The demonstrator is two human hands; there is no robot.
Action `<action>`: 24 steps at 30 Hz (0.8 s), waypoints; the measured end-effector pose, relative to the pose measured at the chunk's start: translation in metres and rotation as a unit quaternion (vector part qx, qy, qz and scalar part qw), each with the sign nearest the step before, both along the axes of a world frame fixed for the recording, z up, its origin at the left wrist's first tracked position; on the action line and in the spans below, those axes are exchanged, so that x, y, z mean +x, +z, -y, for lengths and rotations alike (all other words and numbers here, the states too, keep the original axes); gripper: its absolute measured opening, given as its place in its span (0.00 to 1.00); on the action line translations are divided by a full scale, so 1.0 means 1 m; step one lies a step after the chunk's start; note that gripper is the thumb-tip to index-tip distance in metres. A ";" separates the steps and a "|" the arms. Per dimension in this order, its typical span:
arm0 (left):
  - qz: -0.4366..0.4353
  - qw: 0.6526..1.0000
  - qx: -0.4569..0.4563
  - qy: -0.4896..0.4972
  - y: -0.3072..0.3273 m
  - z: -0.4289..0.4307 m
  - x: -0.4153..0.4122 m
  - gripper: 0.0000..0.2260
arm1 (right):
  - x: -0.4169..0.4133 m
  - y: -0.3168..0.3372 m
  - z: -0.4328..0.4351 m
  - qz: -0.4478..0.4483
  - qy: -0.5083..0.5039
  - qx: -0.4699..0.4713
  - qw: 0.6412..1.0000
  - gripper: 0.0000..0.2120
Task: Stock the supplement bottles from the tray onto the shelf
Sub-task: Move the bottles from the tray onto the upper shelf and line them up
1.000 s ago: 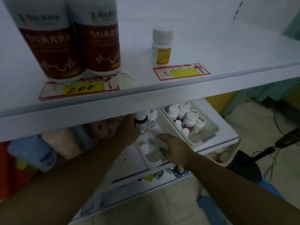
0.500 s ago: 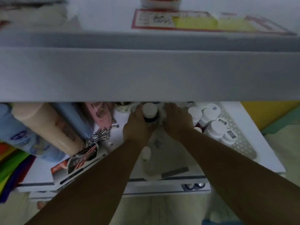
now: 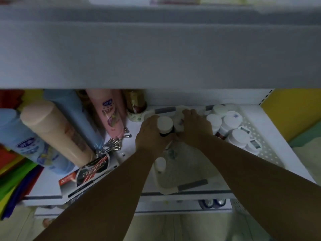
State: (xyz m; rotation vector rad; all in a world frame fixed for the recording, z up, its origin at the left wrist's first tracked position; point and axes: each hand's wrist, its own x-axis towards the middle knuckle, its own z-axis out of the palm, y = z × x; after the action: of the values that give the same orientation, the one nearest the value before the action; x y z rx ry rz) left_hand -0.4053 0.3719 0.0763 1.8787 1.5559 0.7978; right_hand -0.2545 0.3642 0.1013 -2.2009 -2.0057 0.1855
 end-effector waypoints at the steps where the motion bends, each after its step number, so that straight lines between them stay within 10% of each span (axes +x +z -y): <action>1: 0.009 1.000 -0.004 -0.004 0.001 0.001 -0.001 0.27 | 0.001 0.004 0.002 -0.033 -0.013 -0.011 0.999 0.35; 6: 0.053 0.997 -0.057 0.002 0.031 0.005 -0.004 0.24 | 0.011 0.027 0.032 -0.250 -0.065 0.057 0.964 0.22; 11: 0.303 0.949 -0.072 -0.054 0.093 0.024 -0.014 0.18 | 0.014 0.071 0.068 -0.473 -0.071 0.083 0.874 0.07; 18: 0.272 0.923 -0.245 -0.116 0.147 0.095 -0.084 0.19 | -0.020 0.109 0.129 -0.531 -0.009 -0.040 0.846 0.07; 24: 0.256 0.942 -0.206 -0.073 0.202 0.164 -0.145 0.10 | -0.086 0.166 0.161 -0.564 0.103 -0.084 0.815 0.07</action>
State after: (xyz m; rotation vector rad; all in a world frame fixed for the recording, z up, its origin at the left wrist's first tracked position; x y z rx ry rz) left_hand -0.5505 0.2077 0.2787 1.3287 1.1325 0.7474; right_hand -0.3405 0.2034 0.2670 -1.2853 -1.4652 1.3561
